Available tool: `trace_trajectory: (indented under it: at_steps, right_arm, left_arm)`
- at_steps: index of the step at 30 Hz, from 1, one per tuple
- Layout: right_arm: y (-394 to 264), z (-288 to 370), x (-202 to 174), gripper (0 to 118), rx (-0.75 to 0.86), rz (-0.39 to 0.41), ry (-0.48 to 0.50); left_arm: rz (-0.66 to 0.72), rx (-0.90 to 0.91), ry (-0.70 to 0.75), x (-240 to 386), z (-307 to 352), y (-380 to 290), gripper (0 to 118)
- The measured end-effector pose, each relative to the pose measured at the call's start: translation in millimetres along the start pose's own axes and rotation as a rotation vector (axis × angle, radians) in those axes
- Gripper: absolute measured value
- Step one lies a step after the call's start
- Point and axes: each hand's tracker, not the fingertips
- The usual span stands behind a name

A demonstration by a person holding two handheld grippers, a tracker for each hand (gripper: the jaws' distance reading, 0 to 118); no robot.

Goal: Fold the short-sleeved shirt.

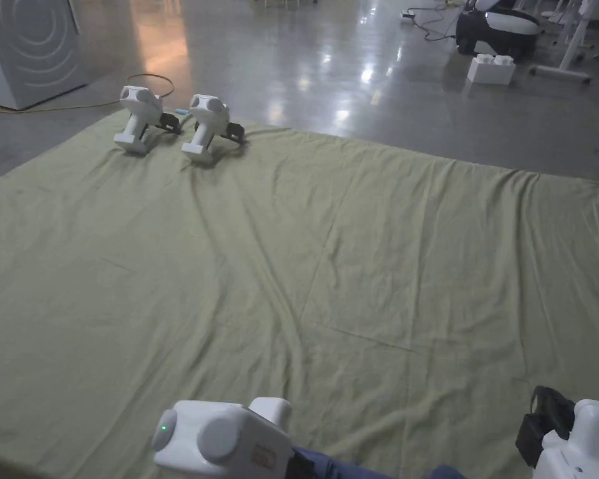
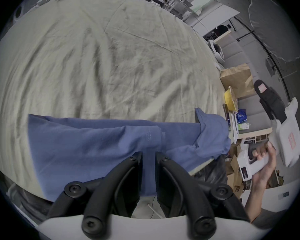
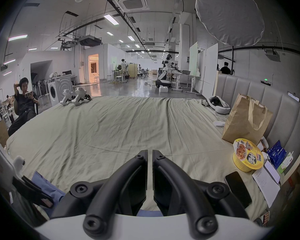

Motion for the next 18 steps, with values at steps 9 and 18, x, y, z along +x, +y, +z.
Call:
trace_trajectory:
  at_steps: [9, 18]
  right_arm:
    - [2, -3, -2, 7, -0.004, -0.001, 0.013]
    - [2, -3, -5, 7, -0.015, -0.011, 0.022]
  left_arm:
    - [0.049, 0.187, 0.035, -86, 78, 5, 76]
    - [0.226, 0.079, -0.213, -162, 29, -19, 77]
